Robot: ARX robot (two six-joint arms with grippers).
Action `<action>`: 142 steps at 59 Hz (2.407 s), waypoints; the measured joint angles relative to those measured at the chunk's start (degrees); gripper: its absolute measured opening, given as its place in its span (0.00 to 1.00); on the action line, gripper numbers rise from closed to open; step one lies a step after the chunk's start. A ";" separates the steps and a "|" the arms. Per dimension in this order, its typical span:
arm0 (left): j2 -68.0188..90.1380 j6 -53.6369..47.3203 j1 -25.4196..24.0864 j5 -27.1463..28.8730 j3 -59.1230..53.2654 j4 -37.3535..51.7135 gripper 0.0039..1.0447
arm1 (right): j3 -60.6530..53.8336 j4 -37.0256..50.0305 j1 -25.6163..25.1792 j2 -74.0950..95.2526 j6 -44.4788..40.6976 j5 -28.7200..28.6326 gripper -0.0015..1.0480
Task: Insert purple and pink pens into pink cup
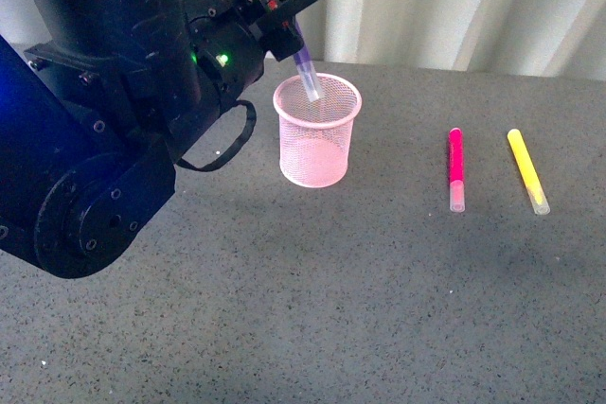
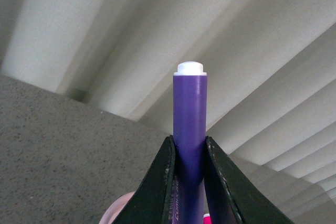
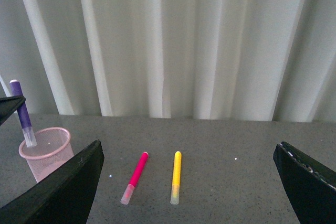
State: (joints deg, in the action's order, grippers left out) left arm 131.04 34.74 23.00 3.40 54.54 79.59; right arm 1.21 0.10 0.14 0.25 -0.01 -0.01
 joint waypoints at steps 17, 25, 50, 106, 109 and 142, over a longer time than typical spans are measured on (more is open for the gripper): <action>3.06 -0.87 -1.11 -0.26 3.96 -0.50 0.12 | 0.00 0.00 0.00 0.00 0.00 0.00 0.93; 3.54 -1.22 -1.27 -0.46 5.03 -0.70 0.12 | 0.00 0.00 0.00 0.00 0.00 -0.02 0.93; 1.49 -0.74 -2.82 -2.36 3.02 -2.16 0.93 | 0.00 0.00 0.00 0.00 0.00 -0.02 0.93; -61.92 -29.11 -40.70 -26.86 -39.63 -34.75 0.75 | 0.00 0.00 0.00 0.00 0.00 0.07 0.93; -63.06 -31.04 -38.91 -21.03 -42.97 -28.02 0.65 | 0.00 -0.02 0.00 0.00 0.00 0.04 0.93; -85.42 -34.27 -28.68 -9.01 -53.18 -35.95 0.03 | 0.00 0.00 0.00 0.00 0.00 0.00 0.93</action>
State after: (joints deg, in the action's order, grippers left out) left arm 45.63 0.47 -5.67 -5.61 1.37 43.64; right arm 1.21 0.10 0.14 0.25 -0.01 -0.01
